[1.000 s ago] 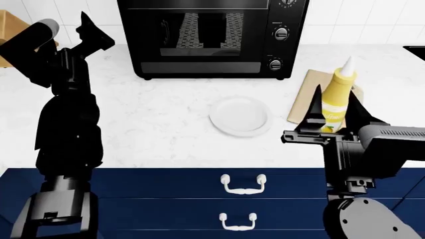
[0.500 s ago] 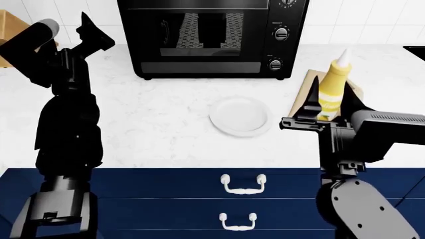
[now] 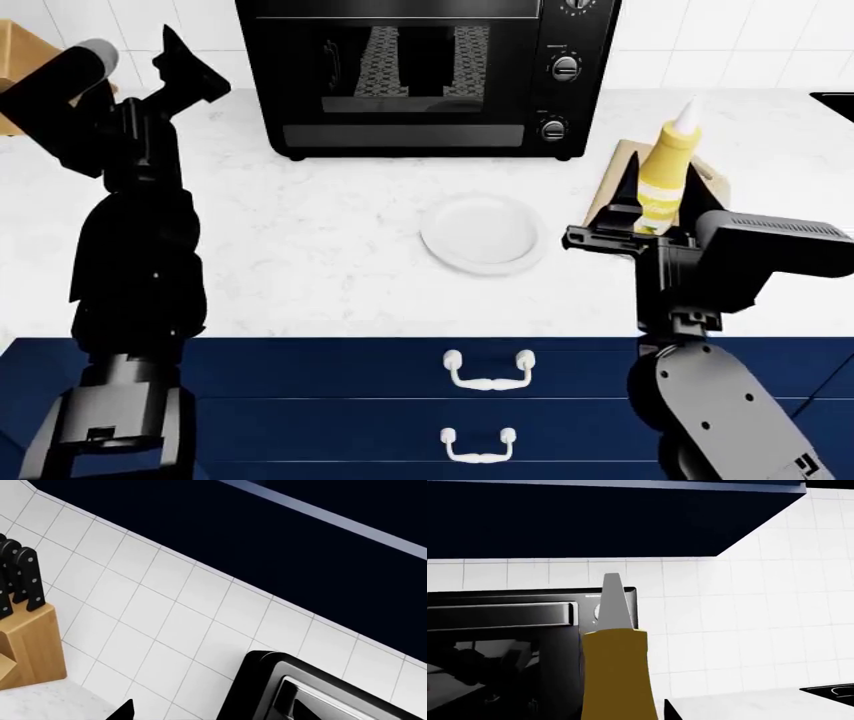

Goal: Pick the chicken breast from the plate and place it on the cutting board. Then pick the condiment bottle from the cabinet and place it next to the cutting board.

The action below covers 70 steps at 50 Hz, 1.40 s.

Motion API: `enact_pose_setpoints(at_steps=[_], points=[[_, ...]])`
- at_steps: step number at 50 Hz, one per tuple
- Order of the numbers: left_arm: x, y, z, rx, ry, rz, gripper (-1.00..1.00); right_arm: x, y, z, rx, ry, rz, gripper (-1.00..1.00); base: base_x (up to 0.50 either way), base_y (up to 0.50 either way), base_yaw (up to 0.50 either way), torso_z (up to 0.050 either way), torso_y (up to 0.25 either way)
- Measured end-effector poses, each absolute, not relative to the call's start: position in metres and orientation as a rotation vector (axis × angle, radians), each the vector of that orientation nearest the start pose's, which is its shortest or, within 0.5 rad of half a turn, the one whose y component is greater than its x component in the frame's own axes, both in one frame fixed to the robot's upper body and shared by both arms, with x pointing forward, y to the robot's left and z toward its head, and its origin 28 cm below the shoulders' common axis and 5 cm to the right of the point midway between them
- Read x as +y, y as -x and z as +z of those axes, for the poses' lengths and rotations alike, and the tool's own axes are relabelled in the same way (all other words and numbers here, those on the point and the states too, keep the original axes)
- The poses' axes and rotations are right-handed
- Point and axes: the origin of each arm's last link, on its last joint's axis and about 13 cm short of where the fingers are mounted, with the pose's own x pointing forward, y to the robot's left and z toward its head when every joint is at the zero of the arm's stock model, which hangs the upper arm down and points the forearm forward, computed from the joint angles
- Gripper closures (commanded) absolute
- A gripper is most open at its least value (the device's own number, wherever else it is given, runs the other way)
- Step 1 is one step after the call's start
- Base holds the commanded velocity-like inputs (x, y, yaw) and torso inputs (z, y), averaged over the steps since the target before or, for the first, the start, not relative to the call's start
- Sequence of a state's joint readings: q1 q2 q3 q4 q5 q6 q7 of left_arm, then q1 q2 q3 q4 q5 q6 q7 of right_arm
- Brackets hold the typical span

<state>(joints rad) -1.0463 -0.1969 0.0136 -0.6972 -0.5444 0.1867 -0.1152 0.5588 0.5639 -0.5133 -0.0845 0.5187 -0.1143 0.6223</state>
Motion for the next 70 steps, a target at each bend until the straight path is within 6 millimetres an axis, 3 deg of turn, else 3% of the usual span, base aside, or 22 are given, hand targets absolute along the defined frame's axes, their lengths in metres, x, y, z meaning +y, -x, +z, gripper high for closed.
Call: enact_pose_setpoints(at_steps=[26,70], points=[[0.274,-0.403,0.218,-0.535,0.43,0.194,-1.0,-0.136,-0.307,0.145,-0.441,-0.029,-0.178,1.0,0.0,0.0,0.0,0.0,0.0],[0.275,-0.402,0.218,-0.533,0.439,0.196,-1.0,-0.14,-0.31,0.112,-0.359,-0.017,-0.198,1.0,0.0,0.0,0.0,0.0,0.0]])
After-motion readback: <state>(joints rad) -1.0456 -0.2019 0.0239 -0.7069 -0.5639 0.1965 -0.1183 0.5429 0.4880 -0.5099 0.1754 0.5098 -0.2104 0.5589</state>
